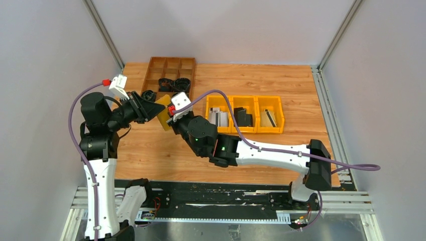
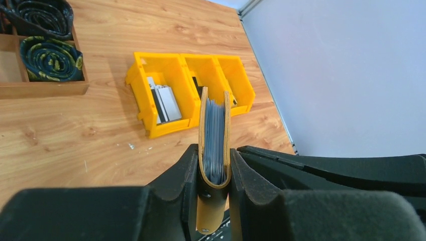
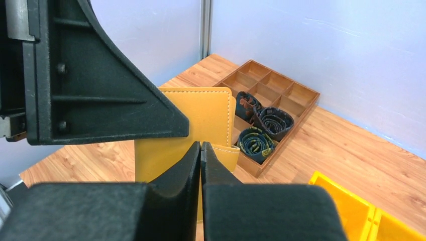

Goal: Take the credit cards out of the card holder
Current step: Open the card holder.

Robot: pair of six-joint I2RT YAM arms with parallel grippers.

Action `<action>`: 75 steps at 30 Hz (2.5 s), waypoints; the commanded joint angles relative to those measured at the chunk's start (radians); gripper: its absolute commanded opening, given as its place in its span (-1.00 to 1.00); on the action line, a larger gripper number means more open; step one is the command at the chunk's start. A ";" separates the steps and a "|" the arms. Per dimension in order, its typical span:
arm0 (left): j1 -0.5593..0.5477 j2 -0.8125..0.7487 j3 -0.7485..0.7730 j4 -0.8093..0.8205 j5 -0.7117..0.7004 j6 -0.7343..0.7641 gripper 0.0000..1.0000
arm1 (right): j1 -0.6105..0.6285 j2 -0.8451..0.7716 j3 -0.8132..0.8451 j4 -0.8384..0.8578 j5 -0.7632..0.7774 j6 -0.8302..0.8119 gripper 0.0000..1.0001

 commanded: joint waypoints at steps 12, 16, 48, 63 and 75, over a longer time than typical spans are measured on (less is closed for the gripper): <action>-0.004 -0.012 0.053 -0.081 0.094 0.041 -1.00 | -0.065 -0.095 -0.083 0.059 0.053 0.100 -1.00; -0.005 -0.010 0.082 -0.087 0.105 0.044 -1.00 | -0.094 -0.156 -0.148 0.056 0.042 0.162 -1.00; -0.005 -0.066 0.092 0.298 0.320 -0.136 -1.00 | -0.379 -0.348 -0.554 0.552 -1.025 0.888 0.59; -0.005 -0.080 0.116 0.275 0.357 -0.123 -1.00 | -0.411 -0.316 -0.577 0.724 -0.999 0.942 0.63; -0.004 -0.074 0.076 0.395 0.364 -0.253 -1.00 | -0.401 -0.193 -0.436 0.770 -0.957 0.979 0.55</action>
